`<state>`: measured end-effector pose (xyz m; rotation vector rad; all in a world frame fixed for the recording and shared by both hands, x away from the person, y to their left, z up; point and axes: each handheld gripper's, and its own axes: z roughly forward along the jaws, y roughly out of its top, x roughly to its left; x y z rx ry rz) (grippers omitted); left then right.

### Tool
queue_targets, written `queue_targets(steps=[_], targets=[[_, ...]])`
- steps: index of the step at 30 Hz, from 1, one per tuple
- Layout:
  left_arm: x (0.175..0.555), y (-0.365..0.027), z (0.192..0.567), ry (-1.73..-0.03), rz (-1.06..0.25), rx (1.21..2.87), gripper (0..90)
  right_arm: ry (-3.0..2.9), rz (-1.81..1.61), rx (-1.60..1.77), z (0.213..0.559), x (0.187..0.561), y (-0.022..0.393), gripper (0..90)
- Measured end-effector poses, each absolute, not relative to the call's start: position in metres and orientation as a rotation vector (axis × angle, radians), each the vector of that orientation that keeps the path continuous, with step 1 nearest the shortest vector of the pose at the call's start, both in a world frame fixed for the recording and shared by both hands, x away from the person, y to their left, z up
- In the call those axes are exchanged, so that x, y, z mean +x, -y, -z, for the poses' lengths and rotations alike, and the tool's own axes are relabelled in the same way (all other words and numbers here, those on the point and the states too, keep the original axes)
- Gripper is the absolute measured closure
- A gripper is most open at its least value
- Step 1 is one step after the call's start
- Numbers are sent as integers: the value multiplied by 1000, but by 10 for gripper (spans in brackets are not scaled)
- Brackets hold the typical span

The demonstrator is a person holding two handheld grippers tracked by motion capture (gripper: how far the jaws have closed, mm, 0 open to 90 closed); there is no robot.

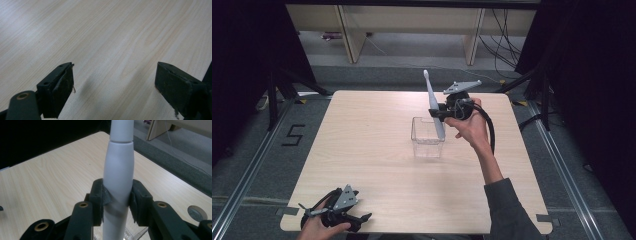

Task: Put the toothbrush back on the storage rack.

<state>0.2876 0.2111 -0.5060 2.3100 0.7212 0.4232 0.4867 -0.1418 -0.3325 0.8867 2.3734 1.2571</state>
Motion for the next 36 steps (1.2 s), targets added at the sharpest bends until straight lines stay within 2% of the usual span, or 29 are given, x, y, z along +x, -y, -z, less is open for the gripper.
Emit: queue_targets(steps=[13, 36], targets=[[287, -211, 506, -727, -424, 2309, 151, -2394, -1220, 935, 349, 504, 137, 671], [287, -211, 505, -728, -426, 2306, 151, -2444, -1143, 952, 374, 513, 129, 671]])
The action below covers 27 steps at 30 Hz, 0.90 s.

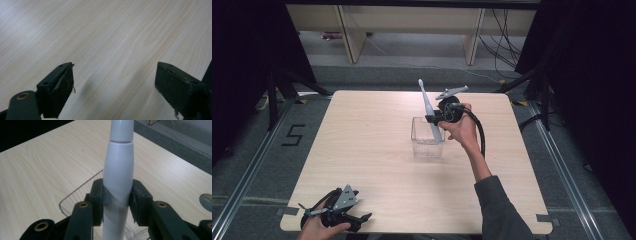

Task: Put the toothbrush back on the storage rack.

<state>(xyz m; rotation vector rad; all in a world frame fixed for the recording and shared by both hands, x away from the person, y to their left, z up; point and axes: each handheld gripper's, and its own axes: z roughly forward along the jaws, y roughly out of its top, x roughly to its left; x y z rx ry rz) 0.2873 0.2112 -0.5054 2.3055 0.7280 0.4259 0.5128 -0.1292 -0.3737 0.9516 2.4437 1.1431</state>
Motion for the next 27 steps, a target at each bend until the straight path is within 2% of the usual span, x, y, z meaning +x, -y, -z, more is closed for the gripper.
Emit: queue_targets(steps=[27], targets=[[287, -211, 505, -724, -427, 2307, 151, -2559, -964, 969, 408, 522, 113, 671]])
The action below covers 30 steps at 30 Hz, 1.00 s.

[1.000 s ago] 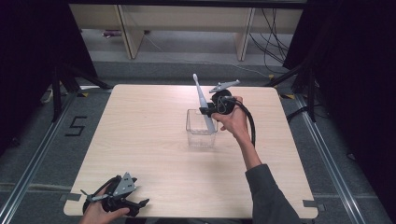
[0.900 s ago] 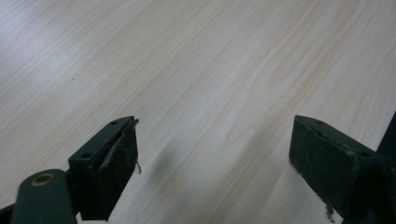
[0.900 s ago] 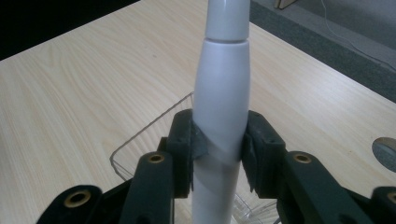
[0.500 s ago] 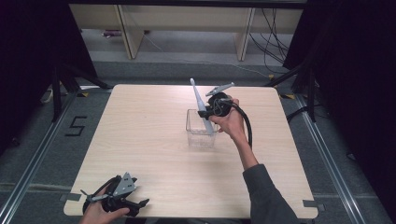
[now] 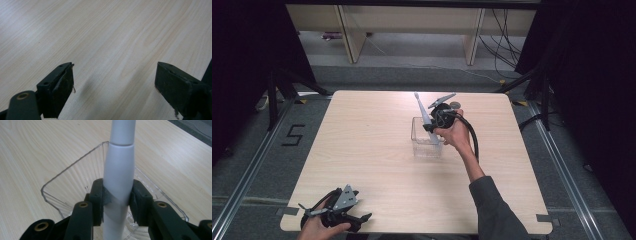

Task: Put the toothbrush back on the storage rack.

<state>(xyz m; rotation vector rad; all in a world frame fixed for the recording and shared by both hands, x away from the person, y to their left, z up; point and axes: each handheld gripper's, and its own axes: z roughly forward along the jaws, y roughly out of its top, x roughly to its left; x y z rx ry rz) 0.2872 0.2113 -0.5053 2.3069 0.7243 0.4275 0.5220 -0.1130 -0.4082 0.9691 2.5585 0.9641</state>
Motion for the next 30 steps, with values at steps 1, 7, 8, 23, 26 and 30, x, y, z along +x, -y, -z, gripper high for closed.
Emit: queue_targets(steps=[1, 7, 8, 23, 26, 30], targets=[[287, -211, 505, -724, -428, 2308, 151, -2565, -959, 964, 410, 523, 113, 670], [287, -211, 505, -722, -431, 2309, 151, -2585, -908, 923, 414, 524, 109, 671], [287, -211, 505, -725, -428, 2307, 151, -2591, -898, 945, 414, 522, 108, 670], [287, -211, 506, -719, -426, 2306, 151, -2619, -849, 945, 418, 526, 102, 669], [287, -211, 505, -718, -427, 2304, 151, -2626, -836, 946, 417, 527, 101, 669], [287, -211, 506, -717, -427, 2303, 151, -2640, -806, 1012, 418, 525, 97, 669]])
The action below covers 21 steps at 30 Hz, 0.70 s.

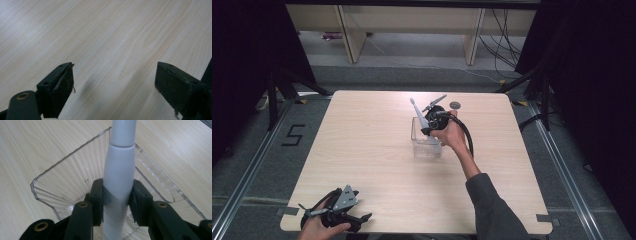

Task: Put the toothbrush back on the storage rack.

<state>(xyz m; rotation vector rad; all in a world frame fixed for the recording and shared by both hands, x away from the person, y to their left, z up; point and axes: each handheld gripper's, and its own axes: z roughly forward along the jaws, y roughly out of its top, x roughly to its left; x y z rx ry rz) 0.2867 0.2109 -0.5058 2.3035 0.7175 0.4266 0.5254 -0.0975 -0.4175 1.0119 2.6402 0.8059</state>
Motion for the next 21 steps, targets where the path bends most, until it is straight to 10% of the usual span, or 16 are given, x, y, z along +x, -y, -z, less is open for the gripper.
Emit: queue_targets(steps=[21], targets=[[287, -211, 506, -719, -427, 2304, 151, -2664, -794, 936, 424, 531, 93, 666]])
